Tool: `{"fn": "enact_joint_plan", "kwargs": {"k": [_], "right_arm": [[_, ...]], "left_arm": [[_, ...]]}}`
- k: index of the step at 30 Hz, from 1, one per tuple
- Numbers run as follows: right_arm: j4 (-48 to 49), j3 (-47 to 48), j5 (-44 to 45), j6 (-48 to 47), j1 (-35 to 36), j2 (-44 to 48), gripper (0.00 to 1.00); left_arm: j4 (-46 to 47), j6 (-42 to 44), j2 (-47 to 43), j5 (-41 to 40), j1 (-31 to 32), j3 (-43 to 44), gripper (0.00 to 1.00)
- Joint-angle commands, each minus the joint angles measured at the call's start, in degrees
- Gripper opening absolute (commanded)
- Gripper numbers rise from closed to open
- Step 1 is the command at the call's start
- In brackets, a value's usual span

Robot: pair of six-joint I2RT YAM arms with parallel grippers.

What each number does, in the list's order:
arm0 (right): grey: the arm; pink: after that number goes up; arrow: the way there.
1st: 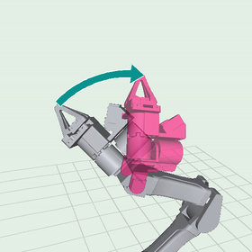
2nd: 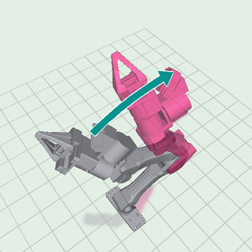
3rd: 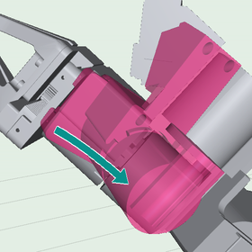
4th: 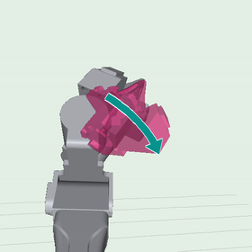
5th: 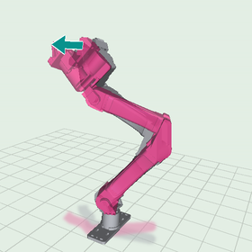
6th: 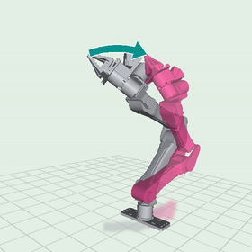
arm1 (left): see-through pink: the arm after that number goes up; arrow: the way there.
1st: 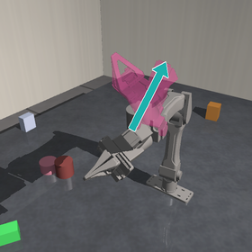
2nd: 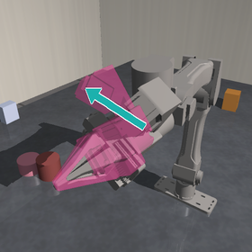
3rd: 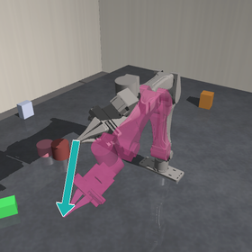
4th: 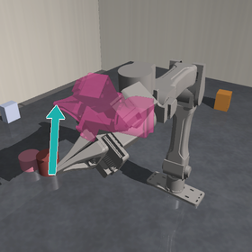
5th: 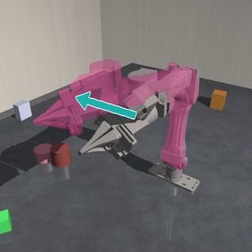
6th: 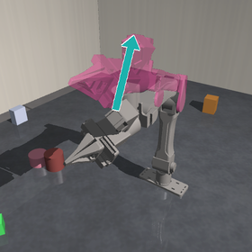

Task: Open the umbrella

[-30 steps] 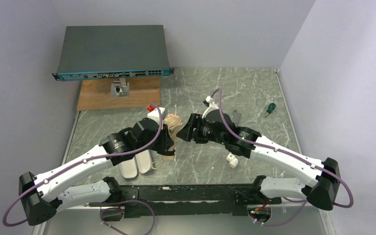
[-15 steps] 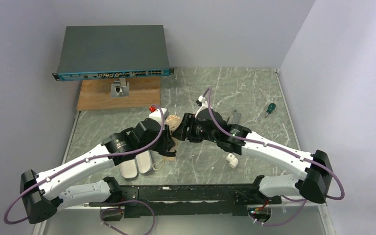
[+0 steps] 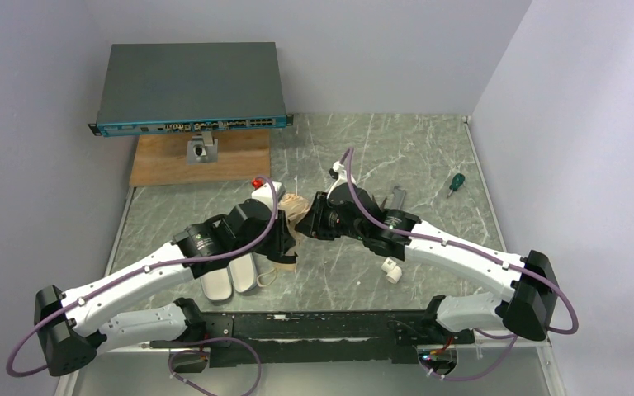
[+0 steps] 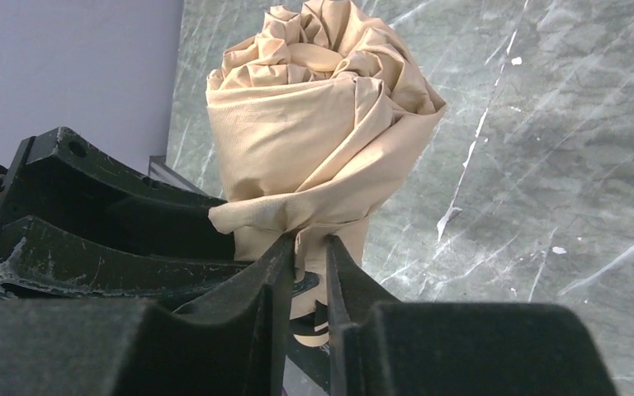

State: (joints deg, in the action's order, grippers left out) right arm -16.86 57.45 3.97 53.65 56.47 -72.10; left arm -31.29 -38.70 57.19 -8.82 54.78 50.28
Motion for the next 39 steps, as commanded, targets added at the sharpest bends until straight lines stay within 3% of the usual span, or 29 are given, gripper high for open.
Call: {"fn": "enact_joint_plan", "kwargs": {"k": [1, 5, 39], "right_arm": [[1.2, -1.3, 1.3, 0.4, 0.2, 1.1, 0.17], [1.0, -1.9, 1.2, 0.8, 0.3, 0.8, 0.00], [-0.6, -8.6, 3.7, 0.8, -2.1, 7.5, 0.00]], "left_arm": [[4.2, -1.2, -2.4, 0.4, 0.3, 3.6, 0.00], [4.3, -1.4, -3.2, 0.4, 0.3, 3.5, 0.00], [4.6, -3.9, -7.0, 0.3, 0.3, 4.2, 0.00]]}}
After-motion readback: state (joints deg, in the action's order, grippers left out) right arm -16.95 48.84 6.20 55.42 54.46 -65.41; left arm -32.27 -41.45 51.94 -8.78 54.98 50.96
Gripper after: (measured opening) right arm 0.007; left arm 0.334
